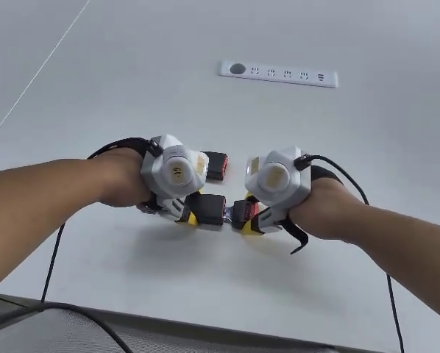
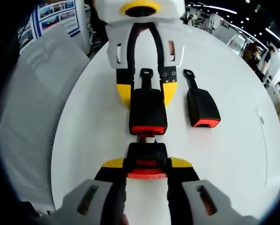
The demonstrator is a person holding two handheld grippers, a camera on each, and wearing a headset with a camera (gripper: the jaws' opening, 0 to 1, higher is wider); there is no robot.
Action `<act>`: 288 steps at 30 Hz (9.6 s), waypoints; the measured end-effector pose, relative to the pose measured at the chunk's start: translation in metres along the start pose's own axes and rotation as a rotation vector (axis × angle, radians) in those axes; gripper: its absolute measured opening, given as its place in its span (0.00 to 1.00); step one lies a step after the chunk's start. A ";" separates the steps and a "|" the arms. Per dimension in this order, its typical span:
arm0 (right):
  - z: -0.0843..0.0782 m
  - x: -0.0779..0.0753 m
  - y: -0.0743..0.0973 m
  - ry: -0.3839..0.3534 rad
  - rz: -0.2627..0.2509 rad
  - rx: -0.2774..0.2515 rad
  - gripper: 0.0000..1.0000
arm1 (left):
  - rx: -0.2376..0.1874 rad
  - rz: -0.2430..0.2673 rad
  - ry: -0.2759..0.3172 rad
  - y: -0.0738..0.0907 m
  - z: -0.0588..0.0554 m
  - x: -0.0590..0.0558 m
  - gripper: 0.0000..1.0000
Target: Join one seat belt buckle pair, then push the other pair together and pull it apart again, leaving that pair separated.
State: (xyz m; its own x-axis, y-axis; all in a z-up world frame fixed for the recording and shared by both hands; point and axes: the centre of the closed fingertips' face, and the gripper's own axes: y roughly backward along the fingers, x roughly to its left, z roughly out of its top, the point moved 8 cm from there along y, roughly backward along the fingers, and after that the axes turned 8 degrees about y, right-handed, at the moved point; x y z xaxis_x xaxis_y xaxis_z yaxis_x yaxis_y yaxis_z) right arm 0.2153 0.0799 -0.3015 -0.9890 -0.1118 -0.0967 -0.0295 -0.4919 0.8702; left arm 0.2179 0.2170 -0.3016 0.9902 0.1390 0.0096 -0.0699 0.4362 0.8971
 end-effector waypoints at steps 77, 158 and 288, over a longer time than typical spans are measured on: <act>-0.004 0.001 -0.001 -0.055 -0.027 -0.028 0.35 | 0.017 -0.002 0.027 0.002 0.000 0.002 0.33; -0.111 -0.066 0.062 -0.130 0.031 0.053 0.33 | 0.029 0.097 -0.017 0.003 0.003 0.093 0.31; -0.021 -0.094 0.003 -0.018 -0.011 -0.057 0.33 | 0.028 0.041 -0.039 0.002 0.004 0.096 0.31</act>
State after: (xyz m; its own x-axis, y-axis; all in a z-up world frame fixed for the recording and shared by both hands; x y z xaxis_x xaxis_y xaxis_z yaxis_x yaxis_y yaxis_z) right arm 0.3114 0.0708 -0.3005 -0.9911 -0.0911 -0.0967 -0.0321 -0.5417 0.8400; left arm 0.3130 0.2274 -0.2966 0.9906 0.1213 0.0636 -0.1080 0.4060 0.9075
